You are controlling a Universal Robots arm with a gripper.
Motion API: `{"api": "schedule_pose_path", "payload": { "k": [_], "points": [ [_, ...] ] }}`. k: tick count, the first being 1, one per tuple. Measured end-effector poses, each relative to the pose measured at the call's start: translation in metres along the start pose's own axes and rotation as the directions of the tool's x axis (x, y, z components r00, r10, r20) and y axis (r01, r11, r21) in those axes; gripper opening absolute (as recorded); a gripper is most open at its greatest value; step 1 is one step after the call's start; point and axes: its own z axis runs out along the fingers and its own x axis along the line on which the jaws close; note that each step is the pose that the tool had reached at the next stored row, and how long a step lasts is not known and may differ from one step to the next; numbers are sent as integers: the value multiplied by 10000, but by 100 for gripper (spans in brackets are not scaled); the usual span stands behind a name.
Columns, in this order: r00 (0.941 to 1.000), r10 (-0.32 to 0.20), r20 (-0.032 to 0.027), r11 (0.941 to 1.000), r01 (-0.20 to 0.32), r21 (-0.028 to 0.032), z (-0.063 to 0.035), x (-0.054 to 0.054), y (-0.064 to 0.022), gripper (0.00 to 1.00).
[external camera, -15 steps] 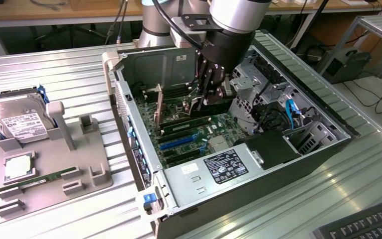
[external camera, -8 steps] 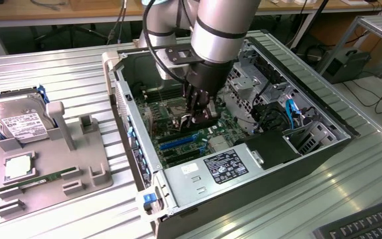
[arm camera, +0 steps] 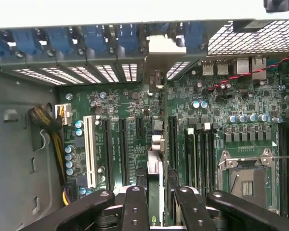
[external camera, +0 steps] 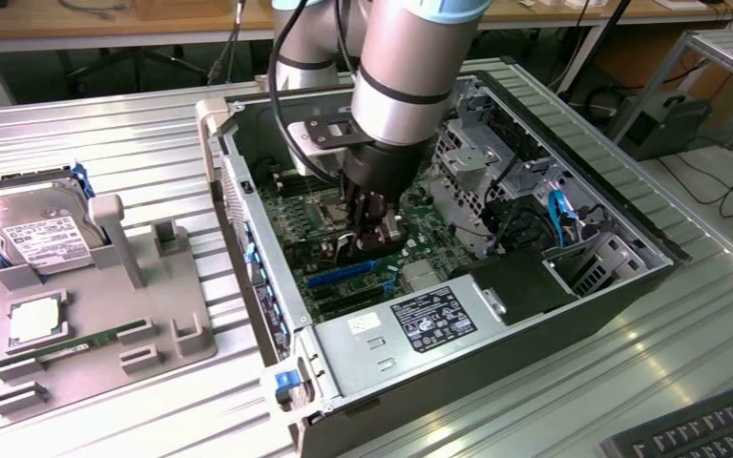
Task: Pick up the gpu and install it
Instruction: 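Insert the gpu into the slot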
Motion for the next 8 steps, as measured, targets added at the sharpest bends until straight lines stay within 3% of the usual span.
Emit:
{"api": "schedule_pose_path", "payload": {
  "k": [8],
  "points": [
    [10000, 3, -78, 10000, -3, -11, 72, 3, 4, 26]
  ]
}}
